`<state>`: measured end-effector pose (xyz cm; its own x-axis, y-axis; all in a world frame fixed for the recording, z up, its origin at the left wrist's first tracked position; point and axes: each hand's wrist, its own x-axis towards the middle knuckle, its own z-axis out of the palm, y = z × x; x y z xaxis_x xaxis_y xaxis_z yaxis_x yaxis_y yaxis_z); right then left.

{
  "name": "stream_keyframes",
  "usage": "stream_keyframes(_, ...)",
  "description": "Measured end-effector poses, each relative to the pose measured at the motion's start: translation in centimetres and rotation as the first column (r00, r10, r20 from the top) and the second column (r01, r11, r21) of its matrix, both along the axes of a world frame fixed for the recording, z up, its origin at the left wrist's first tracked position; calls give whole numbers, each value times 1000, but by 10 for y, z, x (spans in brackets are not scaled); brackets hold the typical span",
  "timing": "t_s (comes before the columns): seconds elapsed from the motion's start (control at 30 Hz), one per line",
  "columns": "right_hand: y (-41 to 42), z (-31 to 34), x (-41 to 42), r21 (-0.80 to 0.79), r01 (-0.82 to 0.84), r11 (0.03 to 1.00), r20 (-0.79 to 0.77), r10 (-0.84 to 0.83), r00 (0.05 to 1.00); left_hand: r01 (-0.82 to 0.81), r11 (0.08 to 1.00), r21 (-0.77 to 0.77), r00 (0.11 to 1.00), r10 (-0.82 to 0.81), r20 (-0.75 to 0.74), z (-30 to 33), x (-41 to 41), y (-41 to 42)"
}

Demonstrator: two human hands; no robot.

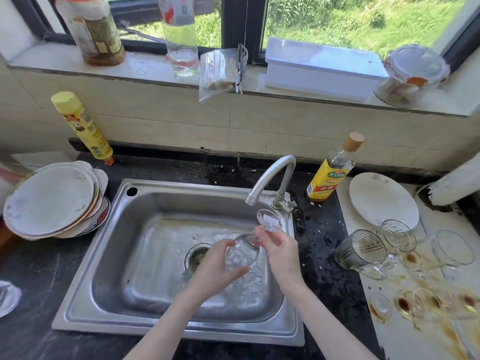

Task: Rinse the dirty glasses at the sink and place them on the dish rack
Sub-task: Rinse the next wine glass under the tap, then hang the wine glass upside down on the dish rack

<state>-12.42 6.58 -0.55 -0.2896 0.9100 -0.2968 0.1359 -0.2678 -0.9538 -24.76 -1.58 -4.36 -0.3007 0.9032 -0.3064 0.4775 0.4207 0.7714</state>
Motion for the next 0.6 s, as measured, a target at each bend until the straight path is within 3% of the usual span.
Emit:
stream_keyframes(0.13, -6, 5, -5, 102, -37, 994, 78, 29, 997, 58, 998, 5, 973, -55, -226, 3, -4, -1)
stream_keyframes(0.23, -12, 10, -9, 108, -37, 993, 116, 25, 993, 156, 987, -47, 935, -163, -316, 8, -9, -2)
stream_keyframes(0.37, -26, 21, -8, 172, -40, 984, 140, 16, 990, 245, 969, -7, 861, -221, -458, 21, -16, -9)
stream_keyframes(0.6, -58, 33, 14, 185, 58, 981, 186, -93, 978, 420, 892, -167, 698, -435, -569, 45, -39, -40)
